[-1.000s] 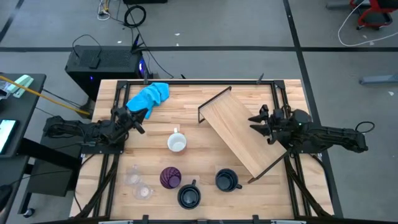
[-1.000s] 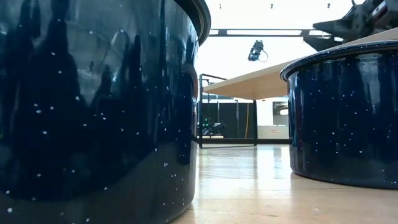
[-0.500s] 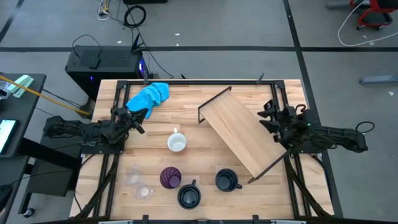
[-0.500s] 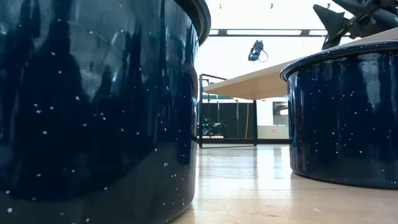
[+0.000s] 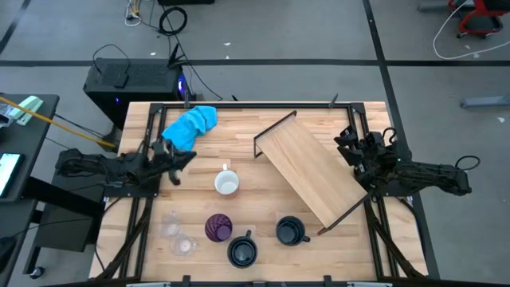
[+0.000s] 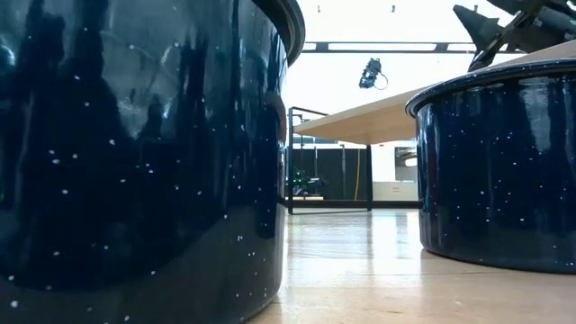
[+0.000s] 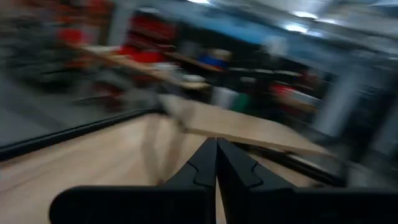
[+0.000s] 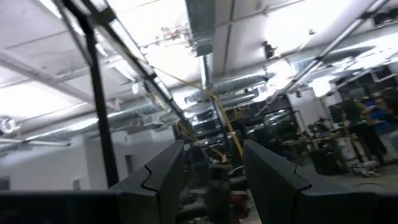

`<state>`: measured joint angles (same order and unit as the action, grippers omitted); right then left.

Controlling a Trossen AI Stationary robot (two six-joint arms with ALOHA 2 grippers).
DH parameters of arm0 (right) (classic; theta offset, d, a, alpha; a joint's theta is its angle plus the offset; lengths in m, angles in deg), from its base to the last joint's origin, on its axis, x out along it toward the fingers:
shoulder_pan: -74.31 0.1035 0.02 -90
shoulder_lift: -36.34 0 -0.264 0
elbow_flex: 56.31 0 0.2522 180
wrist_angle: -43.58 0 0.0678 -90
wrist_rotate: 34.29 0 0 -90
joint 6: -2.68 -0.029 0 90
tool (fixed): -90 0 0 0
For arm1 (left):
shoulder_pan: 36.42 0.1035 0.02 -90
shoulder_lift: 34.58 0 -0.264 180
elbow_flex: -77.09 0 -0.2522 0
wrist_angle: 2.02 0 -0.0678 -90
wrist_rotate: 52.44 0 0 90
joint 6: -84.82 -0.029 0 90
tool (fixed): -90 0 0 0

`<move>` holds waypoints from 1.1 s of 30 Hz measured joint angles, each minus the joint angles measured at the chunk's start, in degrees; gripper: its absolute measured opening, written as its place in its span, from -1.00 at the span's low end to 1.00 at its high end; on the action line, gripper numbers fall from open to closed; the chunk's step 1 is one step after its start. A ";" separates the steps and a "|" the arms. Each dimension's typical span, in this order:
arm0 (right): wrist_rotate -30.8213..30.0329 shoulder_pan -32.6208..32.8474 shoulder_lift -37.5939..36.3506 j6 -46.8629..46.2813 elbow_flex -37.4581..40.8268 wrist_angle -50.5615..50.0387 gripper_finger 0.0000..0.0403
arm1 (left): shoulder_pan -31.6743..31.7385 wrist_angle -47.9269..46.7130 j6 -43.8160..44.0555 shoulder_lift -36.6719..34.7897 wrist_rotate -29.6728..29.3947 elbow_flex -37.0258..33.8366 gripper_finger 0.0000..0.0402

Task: Stack small to large cups/mugs on shelf
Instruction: Put the purple cup on the shelf

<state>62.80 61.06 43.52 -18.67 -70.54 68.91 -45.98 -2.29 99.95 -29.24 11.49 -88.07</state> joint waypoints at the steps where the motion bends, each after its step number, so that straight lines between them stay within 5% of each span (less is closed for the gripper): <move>1: -0.78 0.00 0.00 0.04 -0.01 0.02 -0.15 | 0.00 0.47 -0.36 0.00 2.10 0.02 -0.93; 9: -2.05 0.00 3.47 1.91 -3.93 -0.09 -0.15 | -0.02 0.29 5.43 1.20 9.03 0.04 -0.92; 18: -6.22 -0.11 16.90 6.36 -16.86 -6.62 -0.15 | -0.02 -0.58 7.44 5.41 12.40 1.18 -0.85; 33: -5.99 0.78 37.45 6.98 -32.97 -16.68 -0.15 | -0.04 -23.10 2.03 17.33 16.41 21.55 -0.76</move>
<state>56.80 61.83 80.98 -11.69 -103.52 52.23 -46.02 -25.39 101.98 -11.90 27.91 -66.52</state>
